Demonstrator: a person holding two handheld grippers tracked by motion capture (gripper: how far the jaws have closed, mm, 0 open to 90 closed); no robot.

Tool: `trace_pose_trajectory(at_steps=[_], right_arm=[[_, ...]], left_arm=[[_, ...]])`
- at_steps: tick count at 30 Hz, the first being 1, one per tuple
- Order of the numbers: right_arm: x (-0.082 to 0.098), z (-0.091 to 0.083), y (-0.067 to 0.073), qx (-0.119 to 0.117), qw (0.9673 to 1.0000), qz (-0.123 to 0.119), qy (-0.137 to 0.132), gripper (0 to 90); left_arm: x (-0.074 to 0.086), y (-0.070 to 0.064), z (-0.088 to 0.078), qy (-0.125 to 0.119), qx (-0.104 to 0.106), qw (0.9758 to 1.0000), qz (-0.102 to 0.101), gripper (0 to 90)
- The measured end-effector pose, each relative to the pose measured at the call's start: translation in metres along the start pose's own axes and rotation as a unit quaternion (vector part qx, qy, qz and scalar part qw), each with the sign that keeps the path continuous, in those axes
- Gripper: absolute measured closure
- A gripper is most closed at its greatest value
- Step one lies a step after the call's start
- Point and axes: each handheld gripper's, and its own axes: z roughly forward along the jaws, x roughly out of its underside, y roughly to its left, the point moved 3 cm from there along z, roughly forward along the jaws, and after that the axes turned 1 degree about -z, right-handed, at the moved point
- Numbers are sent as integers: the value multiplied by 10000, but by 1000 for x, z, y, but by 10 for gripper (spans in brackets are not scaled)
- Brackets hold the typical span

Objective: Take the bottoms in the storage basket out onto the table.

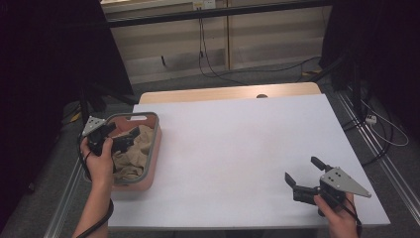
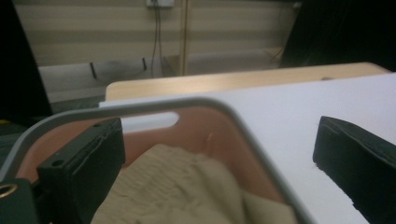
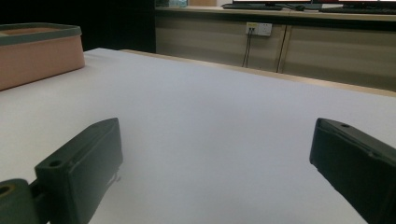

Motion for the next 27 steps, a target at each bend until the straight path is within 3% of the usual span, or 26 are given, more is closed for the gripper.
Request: trace_pose_trajectory(at_steps=[3,6,7,13,14,15,16,18,20,21,27], right_arm=[[0,0,1,-30,10000,-4,-11,20],[0,1,1,-34,10000,-12,-4,19],[0,1,2,-38,10000,-11,7,20],[0,1,2,-43,10000,-15,16,19],[0,1,2,-42,10000,-16,21,19],[0,1,2,-44,10000,-22,23,20],[0,1,2,-44,10000,-22,23,20],[0,1,2,-47,10000,-28,20,19],[0,1,3,-60,10000,-32,14,19],[0,1,3,-58,10000,-37,14,19],[0,1,3,-79,10000,-36,16,20]], left_arm=[[8,11,8,153,-123,9997,-168,27],[20,22,18,468,-266,9980,-316,29],[28,28,23,664,-421,9964,-305,29],[39,35,32,1002,-683,9923,-233,35],[40,34,34,1086,-744,9911,-191,34],[45,36,40,1321,-920,9869,-136,33],[45,36,40,1321,-920,9869,-136,31],[51,36,45,1649,-1112,9799,-133,29],[52,34,49,1825,-1195,9759,19,0],[54,34,51,1900,-1212,9743,1,0],[56,36,53,2064,-1150,9715,-199,0]])
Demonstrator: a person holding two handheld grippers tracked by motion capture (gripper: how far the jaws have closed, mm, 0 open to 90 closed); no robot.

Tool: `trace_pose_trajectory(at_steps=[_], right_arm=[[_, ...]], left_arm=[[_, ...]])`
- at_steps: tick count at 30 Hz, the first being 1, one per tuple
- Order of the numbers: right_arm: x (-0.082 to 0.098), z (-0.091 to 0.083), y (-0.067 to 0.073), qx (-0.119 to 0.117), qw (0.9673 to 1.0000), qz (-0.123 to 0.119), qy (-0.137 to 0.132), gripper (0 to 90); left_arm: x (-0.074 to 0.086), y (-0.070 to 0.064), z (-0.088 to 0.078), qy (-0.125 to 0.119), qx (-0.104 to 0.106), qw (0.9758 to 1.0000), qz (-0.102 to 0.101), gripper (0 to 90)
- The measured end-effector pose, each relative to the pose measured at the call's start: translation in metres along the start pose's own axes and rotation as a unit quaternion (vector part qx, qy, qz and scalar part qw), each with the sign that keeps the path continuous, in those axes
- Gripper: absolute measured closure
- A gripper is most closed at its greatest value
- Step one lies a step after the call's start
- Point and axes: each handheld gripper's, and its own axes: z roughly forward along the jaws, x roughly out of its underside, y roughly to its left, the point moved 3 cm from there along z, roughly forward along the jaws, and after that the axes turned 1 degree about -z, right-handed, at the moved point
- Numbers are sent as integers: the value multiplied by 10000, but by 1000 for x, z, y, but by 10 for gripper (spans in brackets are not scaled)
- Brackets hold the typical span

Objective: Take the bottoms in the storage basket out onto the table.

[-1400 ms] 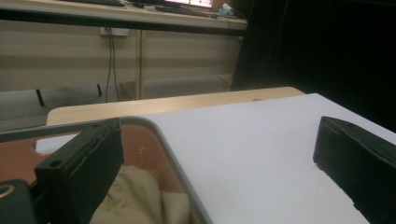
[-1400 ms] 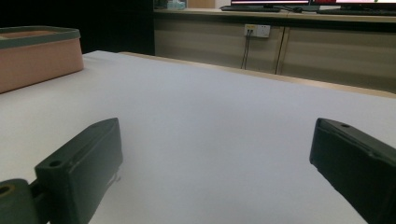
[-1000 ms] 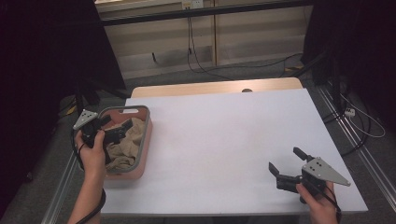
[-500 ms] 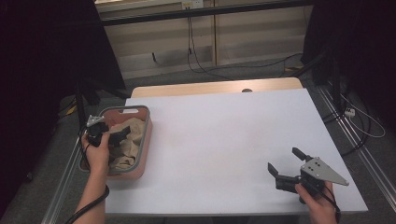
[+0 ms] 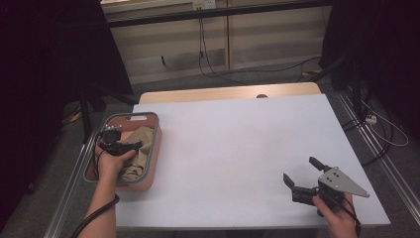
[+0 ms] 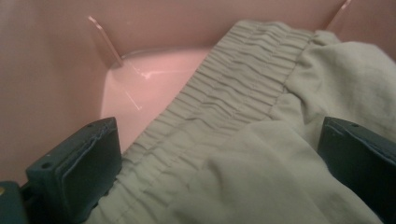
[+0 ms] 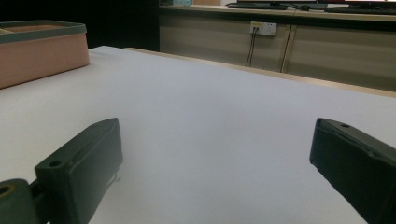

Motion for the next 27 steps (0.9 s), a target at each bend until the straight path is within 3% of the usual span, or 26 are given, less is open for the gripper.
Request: trace_pose_trajectory(at_steps=[5,14,19,23,24,27], right_arm=[[0,1,1,-32,10000,-30,7,19],[-1,0,1,-69,10000,-48,-15,20],[-1,0,1,-68,10000,-28,-22,19],[-1,1,2,-86,10000,-41,-11,21],[-1,1,2,-86,10000,-41,-11,21],[-1,0,3,-98,9999,-65,-17,20]], left_arm=[[2,0,7,317,60,9995,-13,0],[1,1,14,604,251,9978,-148,0],[1,0,16,694,203,9973,-129,0],[0,-1,16,793,70,9968,-77,51],[0,-2,16,760,45,9970,-156,51],[0,-1,13,773,29,9968,-214,151]])
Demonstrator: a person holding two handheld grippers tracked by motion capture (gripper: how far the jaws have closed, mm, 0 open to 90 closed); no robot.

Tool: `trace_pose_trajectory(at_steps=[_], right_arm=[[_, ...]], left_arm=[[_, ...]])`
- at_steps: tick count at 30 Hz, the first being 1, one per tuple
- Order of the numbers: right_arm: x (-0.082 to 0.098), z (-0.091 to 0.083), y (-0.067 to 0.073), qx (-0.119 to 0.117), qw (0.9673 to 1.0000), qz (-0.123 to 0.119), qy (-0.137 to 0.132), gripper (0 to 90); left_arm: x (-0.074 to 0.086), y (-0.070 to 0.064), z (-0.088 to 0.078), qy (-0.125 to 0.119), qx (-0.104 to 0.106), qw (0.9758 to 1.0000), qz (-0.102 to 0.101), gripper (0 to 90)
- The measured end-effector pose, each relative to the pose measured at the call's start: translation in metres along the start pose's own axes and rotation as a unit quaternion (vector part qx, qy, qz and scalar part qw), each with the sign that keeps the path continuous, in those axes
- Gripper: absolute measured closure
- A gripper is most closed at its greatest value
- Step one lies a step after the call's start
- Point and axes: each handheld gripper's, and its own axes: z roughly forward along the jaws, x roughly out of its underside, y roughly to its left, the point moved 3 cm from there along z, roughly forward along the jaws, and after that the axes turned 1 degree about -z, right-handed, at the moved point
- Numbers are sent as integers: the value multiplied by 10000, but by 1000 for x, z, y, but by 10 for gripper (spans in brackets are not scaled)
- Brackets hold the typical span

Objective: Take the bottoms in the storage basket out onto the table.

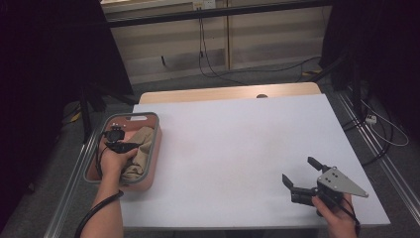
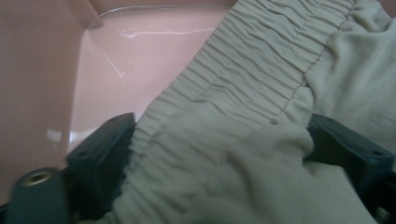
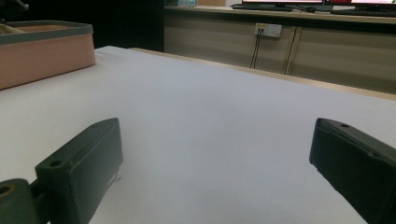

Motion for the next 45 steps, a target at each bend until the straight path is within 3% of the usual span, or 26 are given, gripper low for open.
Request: trace_pose_trajectory(at_steps=[5,6,8,9,10,13,15,18,20,21,27,34,40,45], right_arm=[[0,0,0,2,10000,-12,-10,21],[0,0,0,0,10000,-12,-7,21],[0,0,0,-4,10000,-10,-8,21],[0,0,0,-4,10000,-10,-8,21],[0,1,0,4,10000,-11,3,20],[0,1,0,9,10000,-15,1,21],[0,1,0,27,10000,-14,3,20],[0,1,-1,35,10000,-3,8,21],[0,1,-2,45,10000,8,12,21],[0,1,-2,51,10000,13,15,21],[1,2,-3,43,10000,22,14,21],[1,2,-2,26,10000,23,9,20],[1,2,-3,21,10000,39,19,20],[1,2,-3,19,10000,35,17,21]], left_arm=[[-1,-1,-4,44,99,9999,100,260],[-1,-1,-5,39,137,9999,67,354],[-2,-1,-7,32,207,9998,25,449],[-2,-1,-8,54,256,9997,9,449],[-3,0,-9,60,309,9995,-32,528],[-3,0,-10,67,373,9993,-7,570],[-4,-1,-12,59,371,9991,-174,619],[-5,-1,-14,95,397,9990,-155,646],[-8,1,-17,81,536,9978,-374,687],[-8,2,-19,141,587,9974,-386,709],[-18,3,-34,179,844,9947,-560,747],[-44,1,-64,107,1004,9930,-606,755],[-71,-11,-94,136,1220,9909,-551,755],[-94,-25,-118,87,1268,9909,-451,755]])
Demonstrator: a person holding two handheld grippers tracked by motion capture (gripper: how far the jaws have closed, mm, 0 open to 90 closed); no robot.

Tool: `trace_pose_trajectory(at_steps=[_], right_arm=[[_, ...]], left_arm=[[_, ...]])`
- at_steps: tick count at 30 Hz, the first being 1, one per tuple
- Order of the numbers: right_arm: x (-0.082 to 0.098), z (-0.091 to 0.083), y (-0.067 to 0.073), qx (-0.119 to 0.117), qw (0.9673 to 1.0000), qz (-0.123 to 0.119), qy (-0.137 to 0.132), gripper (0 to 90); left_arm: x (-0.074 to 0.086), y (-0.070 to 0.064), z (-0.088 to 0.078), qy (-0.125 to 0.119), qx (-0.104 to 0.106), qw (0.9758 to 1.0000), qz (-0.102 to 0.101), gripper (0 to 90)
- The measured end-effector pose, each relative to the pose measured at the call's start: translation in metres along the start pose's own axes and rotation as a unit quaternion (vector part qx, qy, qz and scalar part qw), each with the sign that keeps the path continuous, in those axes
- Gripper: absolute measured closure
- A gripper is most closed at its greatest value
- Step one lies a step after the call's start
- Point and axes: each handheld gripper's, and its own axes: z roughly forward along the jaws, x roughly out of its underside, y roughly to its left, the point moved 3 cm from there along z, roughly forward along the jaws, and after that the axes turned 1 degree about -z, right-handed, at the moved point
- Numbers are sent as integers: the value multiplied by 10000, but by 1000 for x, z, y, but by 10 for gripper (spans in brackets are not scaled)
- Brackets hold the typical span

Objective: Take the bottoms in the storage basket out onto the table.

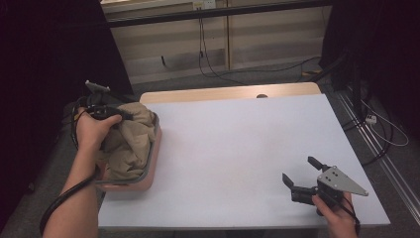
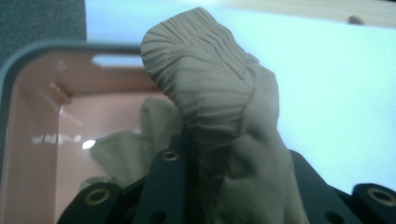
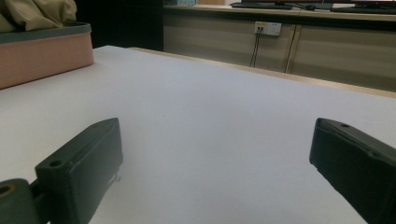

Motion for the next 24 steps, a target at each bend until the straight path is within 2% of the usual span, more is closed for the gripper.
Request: trace_pose_trajectory(at_steps=[1,2,9,15,18,24], right_arm=[[0,0,0,0,10000,0,0,21],[0,0,0,2,10000,5,-4,21],[0,-1,-1,-4,10000,26,-15,20],[0,0,-1,-4,10000,51,-18,20],[0,0,-1,-18,10000,47,-17,20],[0,-1,-2,-10,10000,50,-29,20]], left_arm=[[-4,-4,-4,78,80,9999,2,755],[-8,-9,-8,59,86,9999,15,755],[-35,-35,-41,-17,72,9998,192,754],[-54,-60,-66,75,55,9993,359,754],[-63,-75,-76,74,62,9991,420,754],[-78,-110,-92,-11,253,9978,618,753]])
